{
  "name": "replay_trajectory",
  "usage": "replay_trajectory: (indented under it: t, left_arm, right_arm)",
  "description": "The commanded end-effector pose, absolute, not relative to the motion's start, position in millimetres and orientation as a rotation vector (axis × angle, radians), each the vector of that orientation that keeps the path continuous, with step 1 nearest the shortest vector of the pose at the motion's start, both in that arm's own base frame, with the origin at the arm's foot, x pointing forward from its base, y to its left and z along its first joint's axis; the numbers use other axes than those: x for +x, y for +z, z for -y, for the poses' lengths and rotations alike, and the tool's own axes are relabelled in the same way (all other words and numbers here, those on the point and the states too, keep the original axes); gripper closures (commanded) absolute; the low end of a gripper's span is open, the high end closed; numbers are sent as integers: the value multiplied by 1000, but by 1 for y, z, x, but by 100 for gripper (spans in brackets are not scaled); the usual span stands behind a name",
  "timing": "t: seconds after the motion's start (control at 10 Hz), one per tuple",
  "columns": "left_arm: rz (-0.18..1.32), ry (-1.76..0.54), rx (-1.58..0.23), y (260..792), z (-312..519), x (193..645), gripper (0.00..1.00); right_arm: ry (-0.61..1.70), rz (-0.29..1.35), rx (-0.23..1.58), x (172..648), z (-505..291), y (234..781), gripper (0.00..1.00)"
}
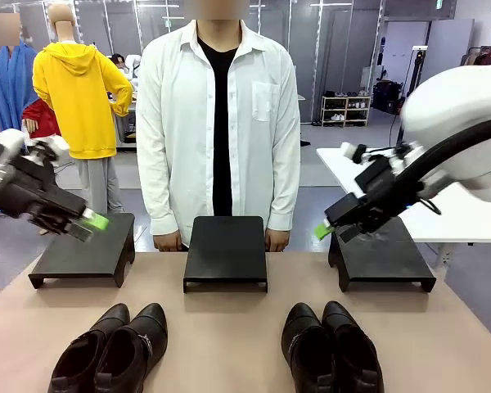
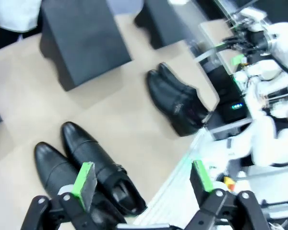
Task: Place the shoes on the stand as instructed by the person.
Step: Pick up one pair of Shoes and place it on the Shoes Stand indicated by the person.
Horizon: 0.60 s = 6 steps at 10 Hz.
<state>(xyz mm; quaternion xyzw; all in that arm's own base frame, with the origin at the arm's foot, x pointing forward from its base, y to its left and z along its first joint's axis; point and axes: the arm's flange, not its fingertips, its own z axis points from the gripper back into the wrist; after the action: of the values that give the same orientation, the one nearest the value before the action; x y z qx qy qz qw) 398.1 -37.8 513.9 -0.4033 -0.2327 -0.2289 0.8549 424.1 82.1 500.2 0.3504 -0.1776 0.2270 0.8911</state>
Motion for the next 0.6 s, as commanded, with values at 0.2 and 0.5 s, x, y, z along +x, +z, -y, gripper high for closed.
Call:
replay_trajectory:
  t: [0.2, 0.5]
  left_arm:
    - [574, -448, -1164, 516, -71, 326, 0]
    - [588, -323, -1248, 508, -138, 268, 0]
  right_arm:
    - [260, 311, 1094, 405, 54, 482, 0]
    - [76, 431, 1200, 360, 161, 469, 0]
